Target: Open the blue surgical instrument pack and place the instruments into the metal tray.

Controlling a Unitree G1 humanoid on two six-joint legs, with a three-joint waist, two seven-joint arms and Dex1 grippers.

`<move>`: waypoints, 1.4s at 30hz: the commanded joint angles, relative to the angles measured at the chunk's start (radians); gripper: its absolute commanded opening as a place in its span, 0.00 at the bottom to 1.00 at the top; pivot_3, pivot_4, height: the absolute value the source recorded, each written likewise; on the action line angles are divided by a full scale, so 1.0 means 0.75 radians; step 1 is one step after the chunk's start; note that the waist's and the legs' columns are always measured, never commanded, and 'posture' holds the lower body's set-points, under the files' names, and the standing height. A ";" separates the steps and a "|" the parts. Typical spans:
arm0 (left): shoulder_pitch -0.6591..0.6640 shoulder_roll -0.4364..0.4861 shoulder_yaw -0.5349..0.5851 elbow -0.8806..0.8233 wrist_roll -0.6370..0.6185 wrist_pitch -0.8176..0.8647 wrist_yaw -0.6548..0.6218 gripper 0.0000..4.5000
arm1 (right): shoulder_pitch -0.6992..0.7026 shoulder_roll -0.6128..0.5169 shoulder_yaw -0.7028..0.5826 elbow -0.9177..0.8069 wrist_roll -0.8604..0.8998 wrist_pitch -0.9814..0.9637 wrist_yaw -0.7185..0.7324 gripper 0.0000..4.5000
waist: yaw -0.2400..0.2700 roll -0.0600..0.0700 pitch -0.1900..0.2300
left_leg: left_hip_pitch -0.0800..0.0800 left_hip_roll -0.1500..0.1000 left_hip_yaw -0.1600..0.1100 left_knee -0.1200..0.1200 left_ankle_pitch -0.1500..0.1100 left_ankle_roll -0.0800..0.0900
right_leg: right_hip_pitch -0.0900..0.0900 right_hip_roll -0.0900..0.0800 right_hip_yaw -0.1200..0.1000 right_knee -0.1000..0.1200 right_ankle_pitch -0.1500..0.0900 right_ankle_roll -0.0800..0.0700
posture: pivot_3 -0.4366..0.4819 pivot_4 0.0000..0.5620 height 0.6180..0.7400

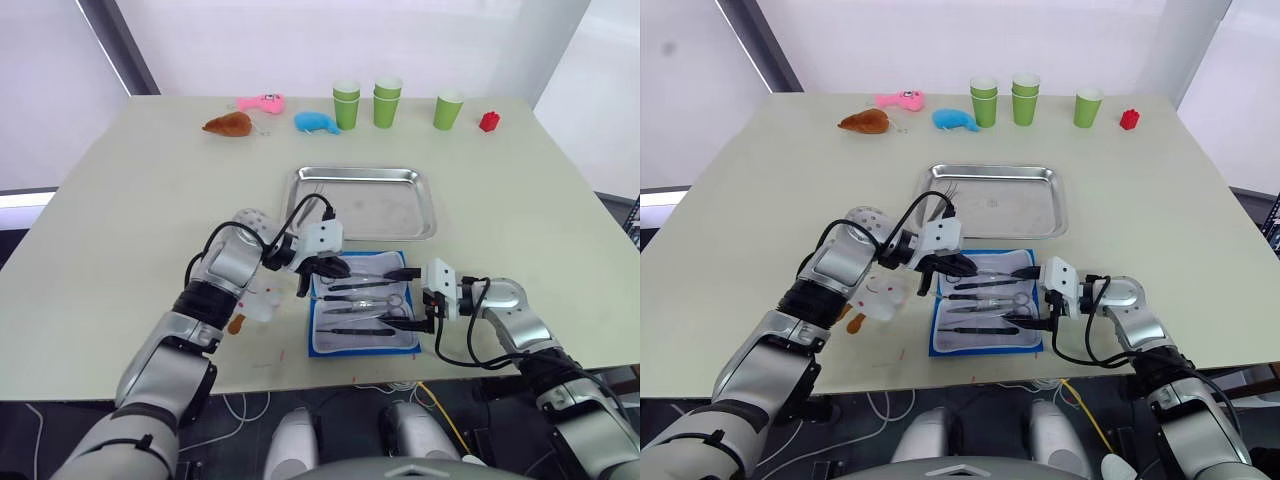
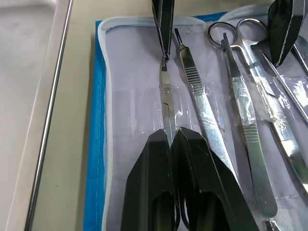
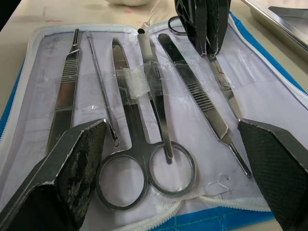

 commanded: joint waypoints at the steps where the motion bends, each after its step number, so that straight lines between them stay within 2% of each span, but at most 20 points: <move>1: -0.030 0.037 -0.025 -0.119 -0.002 0.087 -0.039 0.01 | 0.083 -0.016 0.079 0.131 -0.149 0.071 -0.055 1.00 | -0.002 0.000 0.000 | 0.000 0.000 0.000 0.000 0.000 0.000 | 0.000 0.000 0.000 0.000 0.000 0.000 | 0.48 0.27 1.00; 9: -0.054 0.095 -0.062 -0.242 -0.006 0.254 -0.064 0.01 | 0.085 -0.011 0.082 0.136 -0.153 0.071 -0.058 1.00 | -0.004 0.001 0.001 | 0.000 0.001 -0.001 -0.001 0.000 0.000 | -0.001 0.003 0.000 0.000 -0.001 0.000 | 0.48 0.27 1.00; 15: -0.058 0.141 -0.072 -0.284 -0.010 0.295 -0.077 0.01 | 0.086 -0.010 0.082 0.138 -0.153 0.071 -0.061 1.00 | -0.005 0.001 0.001 | 0.000 0.001 -0.001 -0.001 0.000 0.000 | -0.001 0.003 0.001 0.000 -0.001 0.001 | 0.48 0.27 1.00; 42: -0.102 0.433 0.008 -0.272 -0.075 0.278 -0.222 0.01 | 0.018 0.048 0.101 0.232 -0.171 0.041 -0.055 1.00 | -0.035 0.001 0.001 | 0.001 0.005 0.000 -0.001 0.000 0.000 | -0.002 0.006 0.001 0.001 -0.001 0.002 | 0.48 0.27 1.00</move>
